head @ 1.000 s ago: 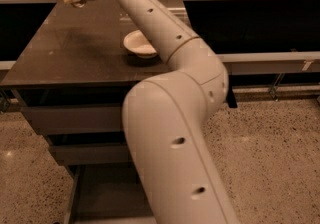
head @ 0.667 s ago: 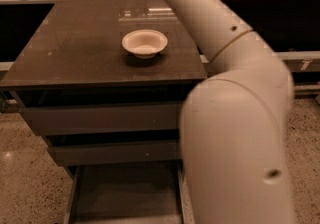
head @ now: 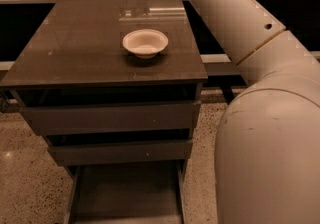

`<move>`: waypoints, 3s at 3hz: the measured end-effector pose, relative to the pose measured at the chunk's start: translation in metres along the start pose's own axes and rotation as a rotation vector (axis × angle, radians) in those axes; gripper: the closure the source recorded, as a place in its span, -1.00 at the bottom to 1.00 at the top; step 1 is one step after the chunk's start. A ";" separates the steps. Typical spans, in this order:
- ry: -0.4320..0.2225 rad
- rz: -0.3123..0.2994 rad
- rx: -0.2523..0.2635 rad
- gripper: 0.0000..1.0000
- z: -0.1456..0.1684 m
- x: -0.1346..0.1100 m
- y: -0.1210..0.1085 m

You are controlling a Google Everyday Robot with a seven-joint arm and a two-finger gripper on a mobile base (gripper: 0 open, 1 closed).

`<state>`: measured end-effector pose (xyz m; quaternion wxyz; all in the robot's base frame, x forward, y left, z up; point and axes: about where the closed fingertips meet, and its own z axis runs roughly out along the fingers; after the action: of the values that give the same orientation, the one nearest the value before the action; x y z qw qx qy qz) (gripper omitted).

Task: Place redbull can into bottom drawer

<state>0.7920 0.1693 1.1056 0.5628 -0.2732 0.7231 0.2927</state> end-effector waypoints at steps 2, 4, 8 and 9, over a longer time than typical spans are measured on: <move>0.095 -0.012 -0.155 1.00 -0.018 0.039 0.020; 0.031 -0.142 -0.374 1.00 -0.120 0.063 0.128; 0.570 -0.385 -0.592 1.00 -0.195 0.270 0.136; 0.598 -0.378 -0.621 1.00 -0.199 0.275 0.143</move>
Offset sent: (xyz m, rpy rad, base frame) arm -0.1624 0.0247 -0.0756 -0.0704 -0.0019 0.6398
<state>0.4982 0.1029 0.8930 0.2650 -0.6279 0.6693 0.2958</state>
